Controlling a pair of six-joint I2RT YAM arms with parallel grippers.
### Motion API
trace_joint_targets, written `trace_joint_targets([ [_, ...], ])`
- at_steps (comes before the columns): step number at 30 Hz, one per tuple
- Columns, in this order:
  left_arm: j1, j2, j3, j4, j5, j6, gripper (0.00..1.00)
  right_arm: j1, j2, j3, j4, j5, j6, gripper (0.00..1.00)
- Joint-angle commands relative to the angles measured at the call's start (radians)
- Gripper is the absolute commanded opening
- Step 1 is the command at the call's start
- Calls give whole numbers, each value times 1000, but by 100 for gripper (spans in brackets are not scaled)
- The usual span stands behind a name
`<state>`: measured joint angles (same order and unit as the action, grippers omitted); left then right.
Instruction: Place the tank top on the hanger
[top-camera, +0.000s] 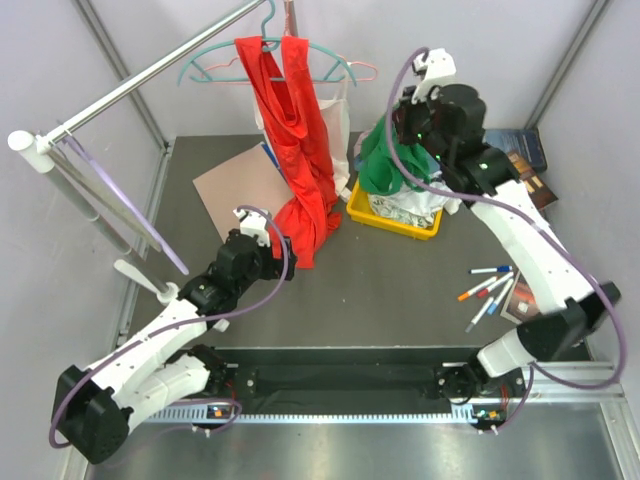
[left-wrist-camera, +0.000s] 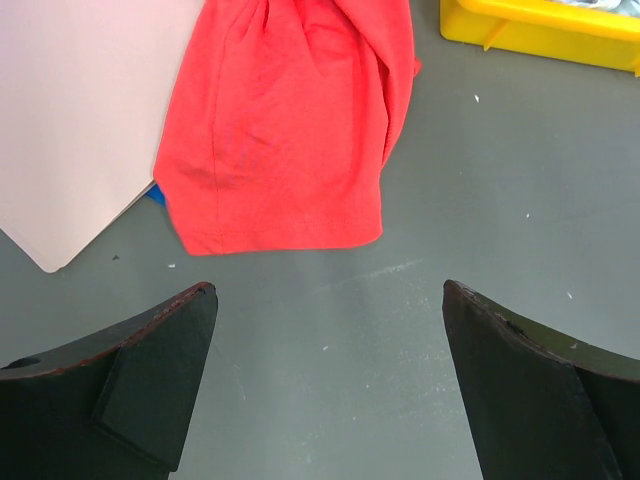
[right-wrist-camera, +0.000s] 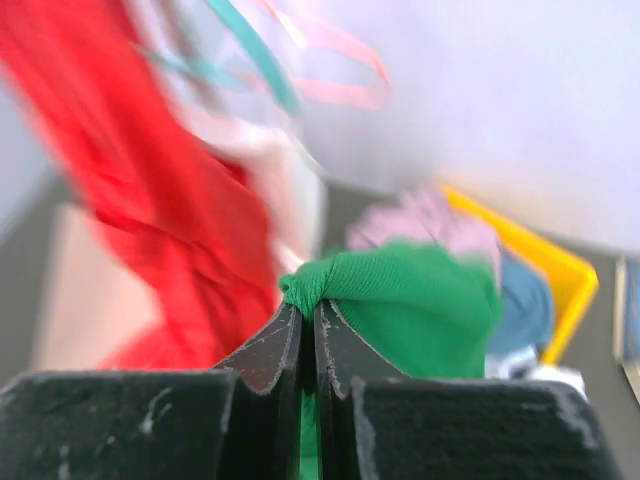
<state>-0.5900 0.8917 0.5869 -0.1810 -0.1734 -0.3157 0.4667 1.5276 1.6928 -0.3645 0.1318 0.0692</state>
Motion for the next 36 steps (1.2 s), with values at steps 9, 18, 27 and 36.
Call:
trace_joint_targets([
  [9, -2, -27, 7, 17, 9, 0, 99, 269, -90, 252, -88, -34, 26, 0],
  [18, -2, -51, -6, -23, -84, -23, 99, 282, -345, -360, -4, 98, 216, 8],
  [27, -28, 18, -24, 38, 34, -34, 99, 292, -478, -876, 62, 130, 366, 86],
  [36, -87, 185, -50, 242, 166, -57, 98, 346, -451, -1113, 344, -34, 500, 74],
])
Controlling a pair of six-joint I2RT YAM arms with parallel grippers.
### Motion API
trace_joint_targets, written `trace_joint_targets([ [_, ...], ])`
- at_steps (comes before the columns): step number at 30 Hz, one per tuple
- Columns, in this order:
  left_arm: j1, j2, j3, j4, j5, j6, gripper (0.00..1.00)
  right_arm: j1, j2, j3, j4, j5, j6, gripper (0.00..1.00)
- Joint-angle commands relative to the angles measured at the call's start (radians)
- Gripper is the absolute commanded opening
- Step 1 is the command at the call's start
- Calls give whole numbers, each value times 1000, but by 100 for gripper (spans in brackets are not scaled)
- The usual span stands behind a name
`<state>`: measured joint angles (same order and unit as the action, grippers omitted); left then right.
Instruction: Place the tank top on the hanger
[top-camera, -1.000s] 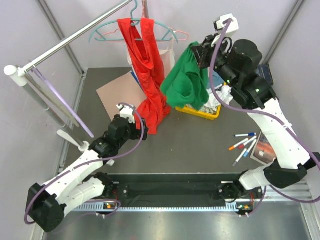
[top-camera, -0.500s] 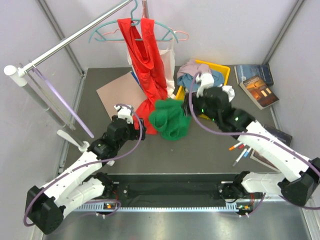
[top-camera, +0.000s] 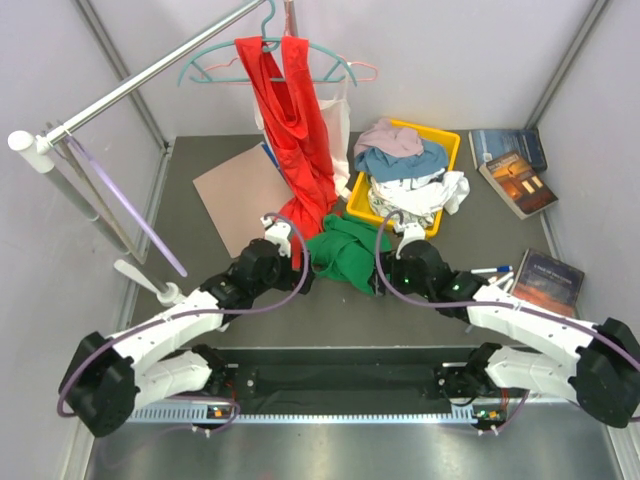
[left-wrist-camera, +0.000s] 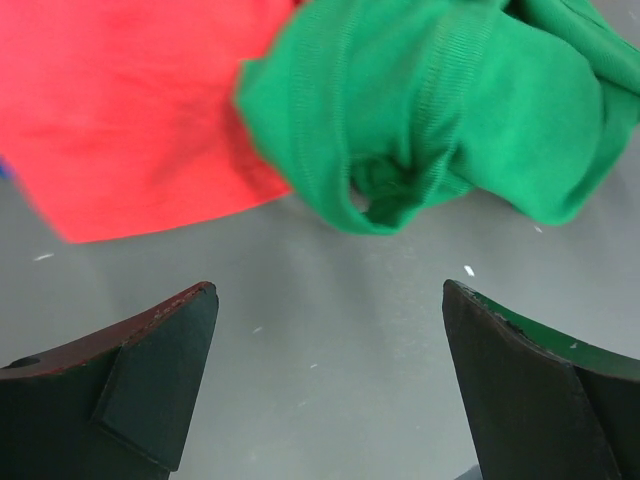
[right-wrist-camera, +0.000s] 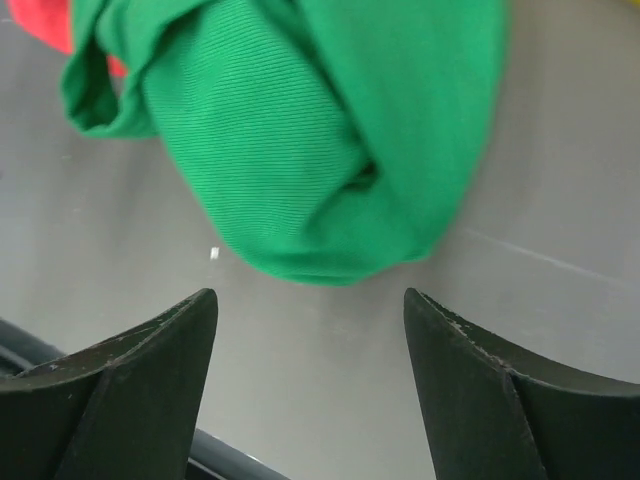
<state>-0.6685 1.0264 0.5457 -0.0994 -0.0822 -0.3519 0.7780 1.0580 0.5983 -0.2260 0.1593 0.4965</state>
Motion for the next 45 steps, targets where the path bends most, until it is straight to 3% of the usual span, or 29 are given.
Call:
trace_joint_targets([
  [1, -8, 58, -10, 177, 78, -19, 98, 35, 48, -17, 209, -58, 73, 74],
  [15, -8, 334, 59, 259, 117, 19, 98, 37, 215, 26, 243, 29, 85, 80],
  [23, -8, 428, 105, 317, 114, 21, 80, 37, 332, 83, 229, 49, 66, 75],
  [24, -8, 434, 114, 322, 114, 24, 77, 37, 348, 89, 229, 55, 63, 73],
  [25, -8, 442, 118, 325, 114, 30, 64, 37, 358, 92, 229, 57, 57, 66],
  [26, -8, 452, 126, 325, 116, 31, 57, 37, 367, 100, 228, 59, 54, 61],
  [27, -8, 457, 131, 323, 116, 31, 49, 37, 382, 103, 228, 63, 48, 41],
  [28, -8, 459, 132, 319, 116, 31, 32, 38, 387, 106, 229, 62, 45, 27],
  [30, -8, 451, 143, 308, 111, 36, 15, 37, 385, 113, 200, 71, 33, 0],
  [31, -9, 434, 152, 288, 110, 44, 4, 35, 379, 116, 182, 80, 25, 0],
  [32, -8, 422, 160, 273, 107, 48, 0, 35, 363, 129, 166, 97, 14, 0],
  [39, -9, 220, 243, 25, 102, 108, 0, 26, 128, 257, -125, 250, -85, 0],
  [45, -8, -58, 322, -150, 133, 116, 0, 24, -90, 452, -343, 448, -177, 0],
])
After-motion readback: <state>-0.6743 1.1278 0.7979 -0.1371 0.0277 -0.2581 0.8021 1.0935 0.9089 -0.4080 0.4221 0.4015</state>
